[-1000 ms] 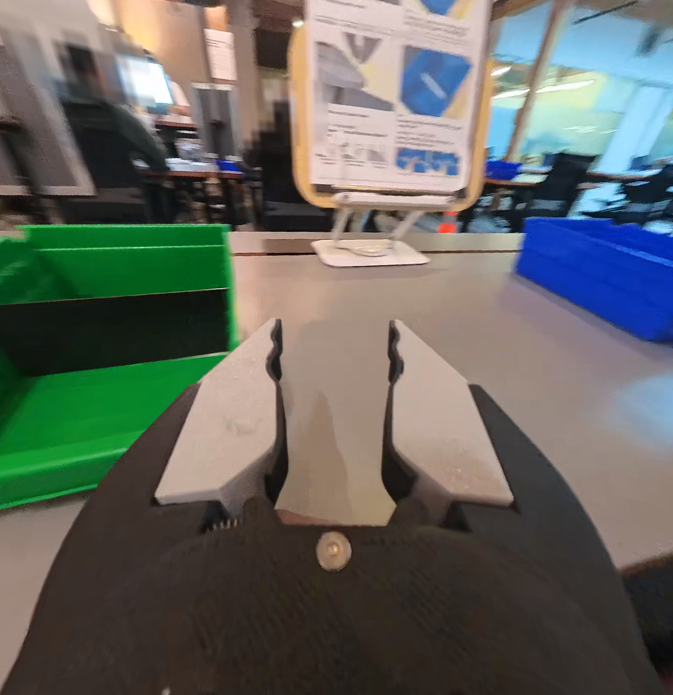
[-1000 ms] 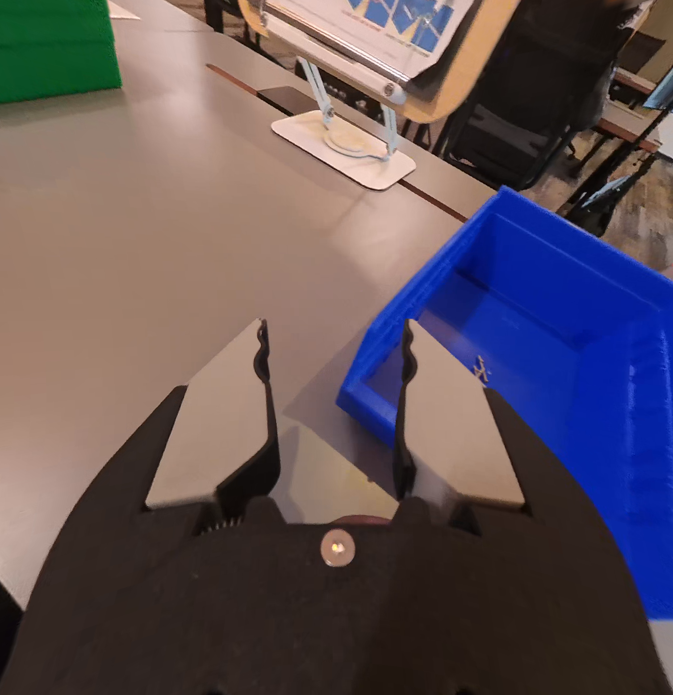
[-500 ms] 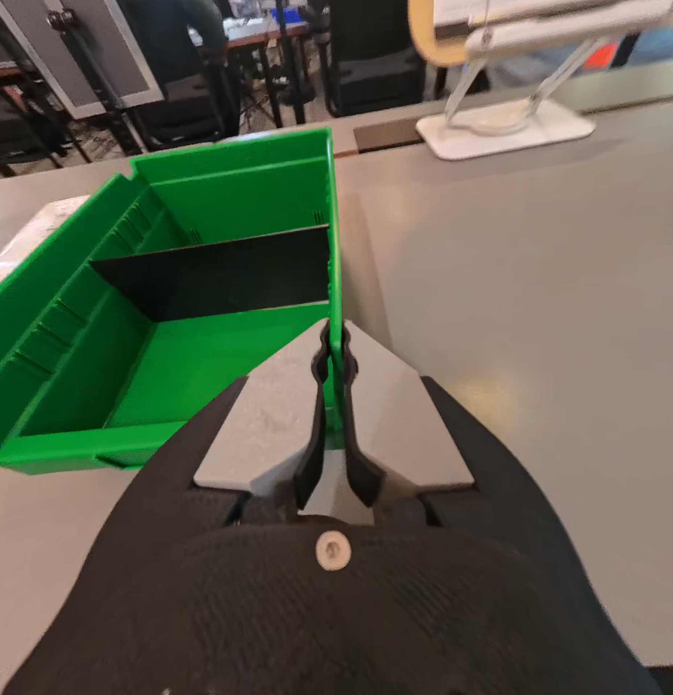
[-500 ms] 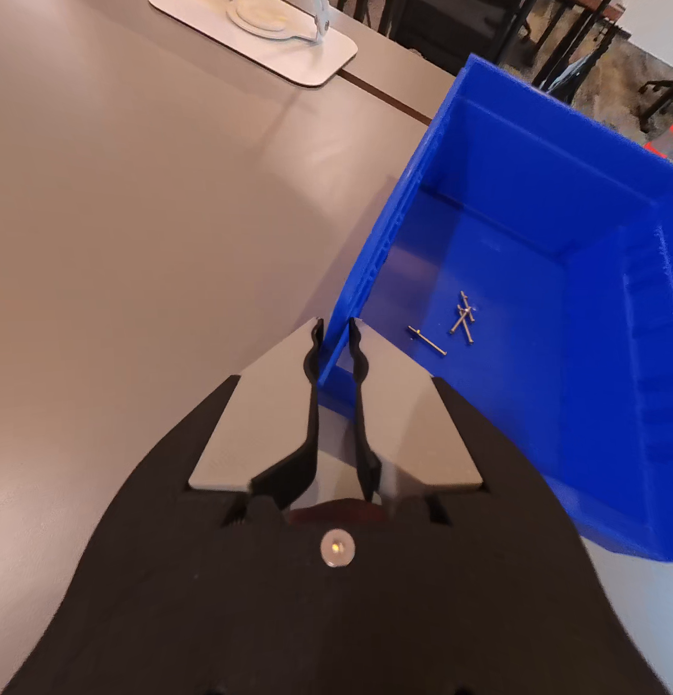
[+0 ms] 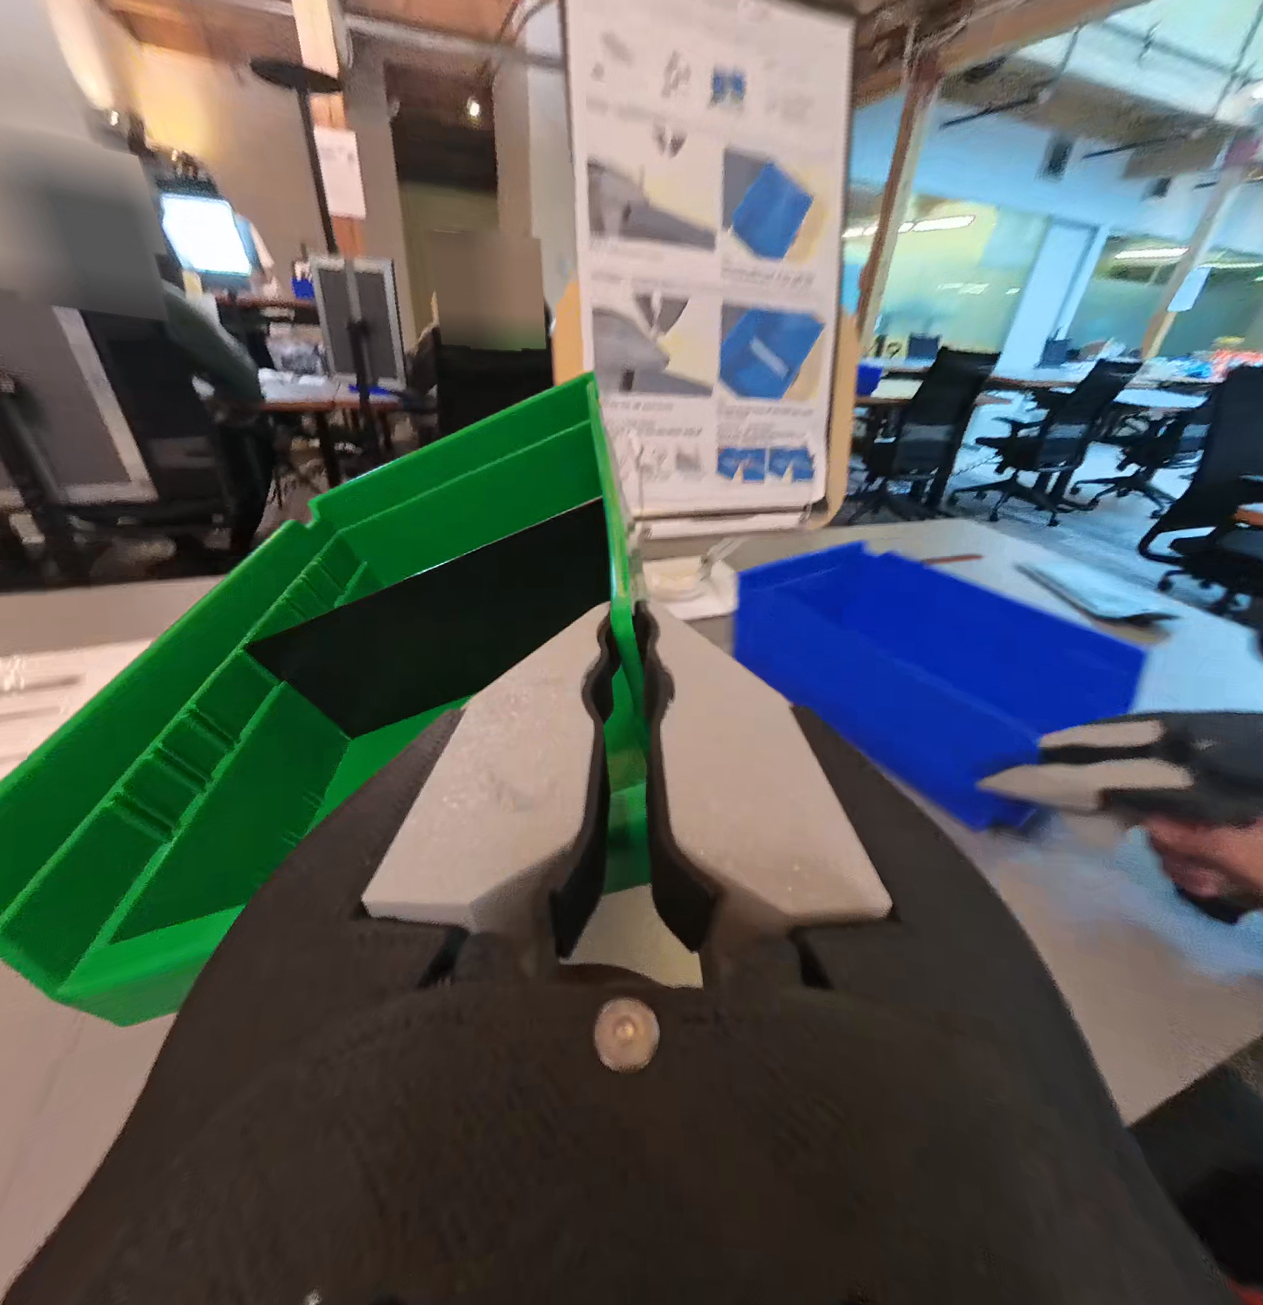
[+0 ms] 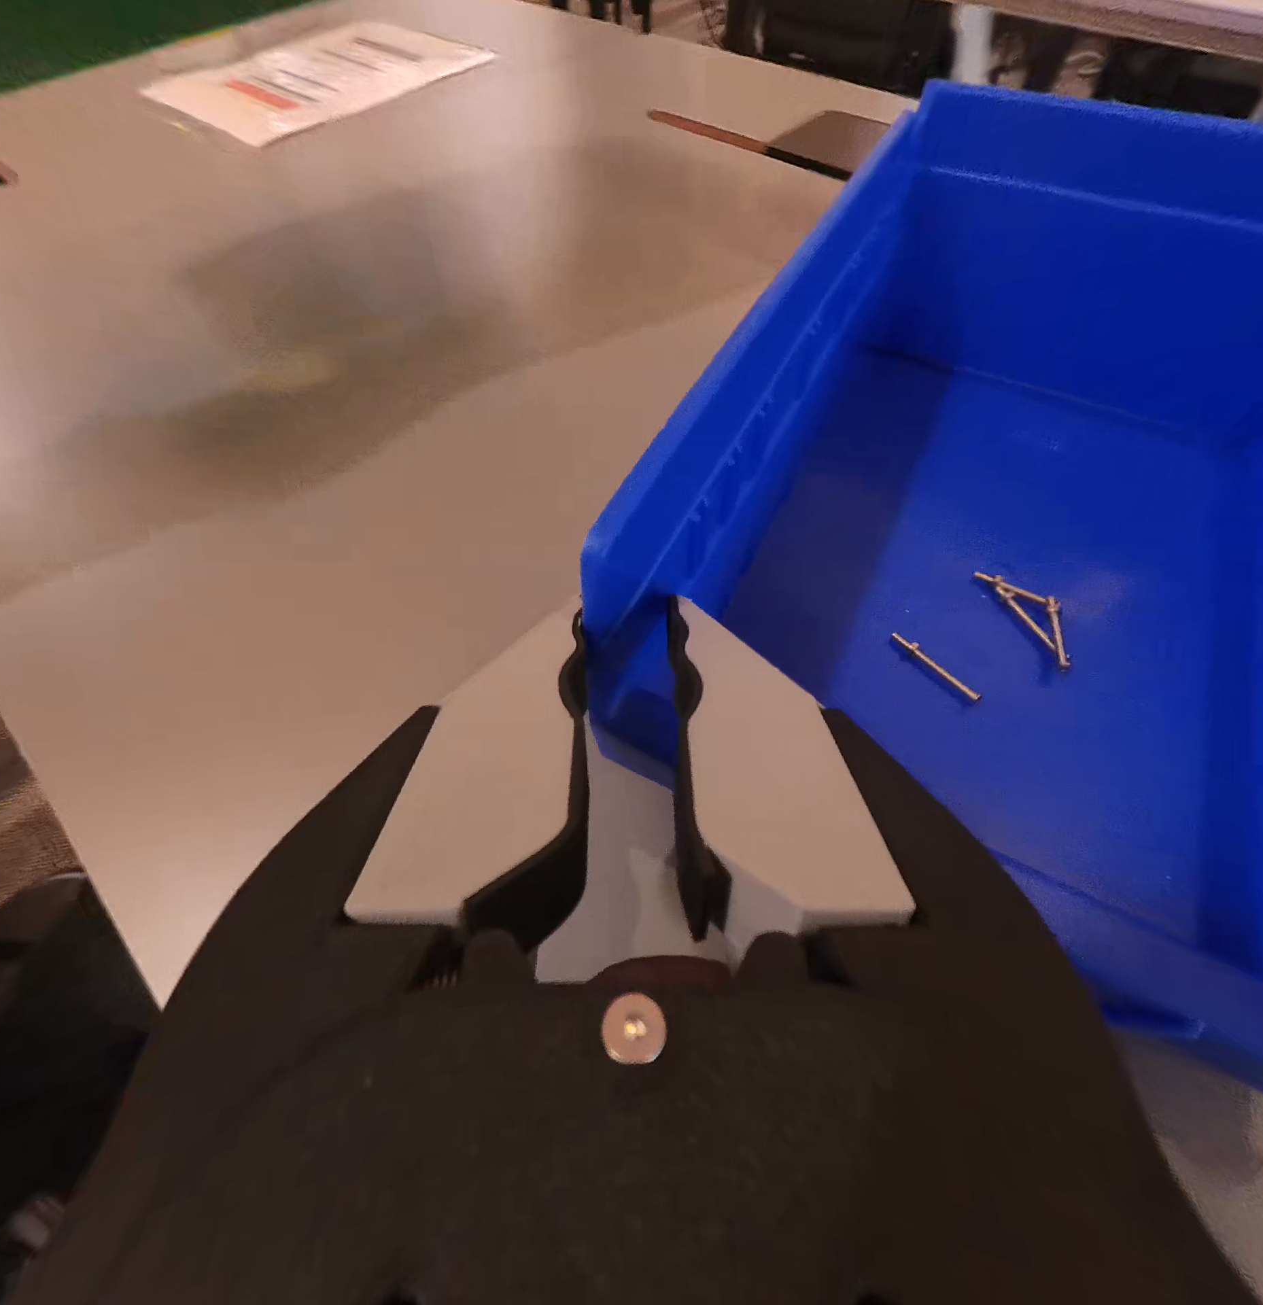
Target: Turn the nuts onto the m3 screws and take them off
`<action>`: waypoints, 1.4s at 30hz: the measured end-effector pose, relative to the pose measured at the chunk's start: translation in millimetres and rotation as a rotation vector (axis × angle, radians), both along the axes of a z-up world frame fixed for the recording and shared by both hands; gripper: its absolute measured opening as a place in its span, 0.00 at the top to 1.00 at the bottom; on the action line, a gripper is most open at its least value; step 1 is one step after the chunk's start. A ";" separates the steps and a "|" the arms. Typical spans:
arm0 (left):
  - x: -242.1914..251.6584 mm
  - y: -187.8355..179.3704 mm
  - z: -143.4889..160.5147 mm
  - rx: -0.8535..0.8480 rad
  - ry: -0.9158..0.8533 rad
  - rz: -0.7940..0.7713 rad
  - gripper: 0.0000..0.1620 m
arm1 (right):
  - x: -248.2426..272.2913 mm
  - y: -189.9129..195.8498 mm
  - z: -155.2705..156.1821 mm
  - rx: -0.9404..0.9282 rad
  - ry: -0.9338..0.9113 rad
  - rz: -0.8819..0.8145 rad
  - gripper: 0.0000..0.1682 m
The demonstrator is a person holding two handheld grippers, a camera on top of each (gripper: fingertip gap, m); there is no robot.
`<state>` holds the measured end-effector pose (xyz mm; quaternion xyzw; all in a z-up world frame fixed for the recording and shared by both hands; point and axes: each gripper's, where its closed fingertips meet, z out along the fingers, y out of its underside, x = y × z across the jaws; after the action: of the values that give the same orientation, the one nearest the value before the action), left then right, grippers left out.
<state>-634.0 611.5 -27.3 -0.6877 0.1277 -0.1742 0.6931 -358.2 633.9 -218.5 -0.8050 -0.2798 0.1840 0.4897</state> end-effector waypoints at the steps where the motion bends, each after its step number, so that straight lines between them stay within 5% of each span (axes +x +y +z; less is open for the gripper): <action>1: 5.6 -3.8 14.6 0.026 0.011 -0.012 0.99 | -23.3 -0.6 -0.7 -0.001 0.003 0.012 0.90; 9: 90.0 -19.8 99.5 0.182 0.151 -0.094 0.99 | -228.7 -10.3 6.5 0.084 -0.041 0.225 0.86; 13: 134.6 -21.6 108.4 0.216 0.200 -0.166 0.99 | -244.7 -31.2 16.9 0.224 -0.156 0.267 0.81; 22: 231.1 -38.8 67.2 0.231 0.224 -0.354 0.99 | -65.8 -102.2 57.1 0.499 -0.045 0.281 0.76; 31: 374.5 -59.6 -61.6 0.094 0.334 -0.566 0.99 | 142.5 -108.7 96.9 0.521 -0.098 0.032 0.79; 38: 467.2 -53.2 -174.0 -0.045 0.434 -0.620 0.97 | 198.9 -95.0 92.5 0.449 -0.016 -0.095 0.80; 42: 473.1 -56.9 -165.4 -0.145 0.315 -0.707 0.87 | 203.4 -89.2 77.7 0.356 0.044 -0.099 0.79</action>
<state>-160.9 554.6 -192.7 -0.6667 0.4489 -0.3033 0.5119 -154.7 544.7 -140.8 -0.7143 -0.2570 0.1250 0.6389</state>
